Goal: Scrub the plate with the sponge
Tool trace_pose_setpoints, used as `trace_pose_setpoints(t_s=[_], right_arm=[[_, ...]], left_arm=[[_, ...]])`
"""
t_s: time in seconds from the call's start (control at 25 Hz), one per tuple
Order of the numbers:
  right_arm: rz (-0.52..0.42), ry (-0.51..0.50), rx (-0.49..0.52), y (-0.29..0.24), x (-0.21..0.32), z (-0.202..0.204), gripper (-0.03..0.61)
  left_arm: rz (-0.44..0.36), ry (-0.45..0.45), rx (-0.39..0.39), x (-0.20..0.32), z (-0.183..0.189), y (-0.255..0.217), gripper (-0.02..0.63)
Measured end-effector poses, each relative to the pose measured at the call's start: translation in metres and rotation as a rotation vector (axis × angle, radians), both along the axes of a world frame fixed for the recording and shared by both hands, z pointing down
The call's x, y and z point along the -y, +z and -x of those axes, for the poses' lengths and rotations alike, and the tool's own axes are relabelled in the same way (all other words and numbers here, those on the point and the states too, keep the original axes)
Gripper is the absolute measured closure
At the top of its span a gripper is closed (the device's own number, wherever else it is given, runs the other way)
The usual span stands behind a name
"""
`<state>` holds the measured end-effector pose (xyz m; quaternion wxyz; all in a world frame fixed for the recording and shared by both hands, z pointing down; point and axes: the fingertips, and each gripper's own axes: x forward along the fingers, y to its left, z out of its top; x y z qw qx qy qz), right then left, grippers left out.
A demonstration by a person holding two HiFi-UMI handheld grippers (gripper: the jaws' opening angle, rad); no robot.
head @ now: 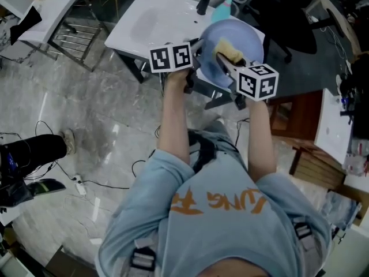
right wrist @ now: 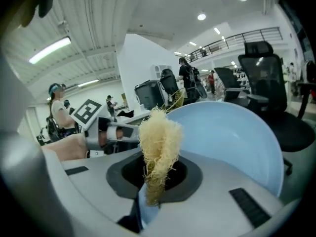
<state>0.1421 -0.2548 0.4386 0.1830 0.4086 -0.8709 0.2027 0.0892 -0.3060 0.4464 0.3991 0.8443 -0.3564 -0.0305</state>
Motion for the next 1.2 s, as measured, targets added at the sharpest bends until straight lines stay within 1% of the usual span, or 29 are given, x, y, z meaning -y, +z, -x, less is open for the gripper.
trace_pose_setpoints(t_s=[0.04,0.16,0.32,0.44,0.6,0.68,0.92,1.08,1.2], right_arm=[[0.025,-0.035,0.019,0.003,-0.005,0.011,0.543],[0.086,-0.113,0.007,0.018,-0.021,0.034,0.541],[0.143,-0.140,-0.007,0.033,-0.030,0.046,0.543],[0.150,-0.137,-0.035,0.042,-0.032,0.051,0.543],[0.132,-0.117,-0.114,0.051,-0.027,0.049,0.543],[0.130,-0.096,-0.127,0.054,-0.025,0.045,0.543],[0.115,-0.006,-0.125,0.049,-0.010,0.021,0.541],[0.090,0.075,-0.119,0.039,0.002,-0.006,0.541],[0.089,0.130,-0.110,0.040,0.010,-0.030,0.541]], left_arm=[[0.003,-0.014,-0.008,0.000,0.005,0.000,0.563],[0.012,-0.051,-0.032,-0.004,0.014,0.004,0.563],[0.020,-0.076,-0.075,-0.009,0.019,0.007,0.563],[0.024,-0.076,-0.099,-0.013,0.020,0.009,0.563],[0.021,-0.070,-0.088,-0.018,0.024,0.012,0.558],[0.018,-0.073,-0.096,-0.019,0.028,0.012,0.557],[0.018,-0.083,-0.131,-0.017,0.038,0.010,0.557],[0.010,-0.081,-0.120,-0.012,0.039,0.007,0.557],[0.003,-0.080,-0.111,-0.004,0.039,0.004,0.557]])
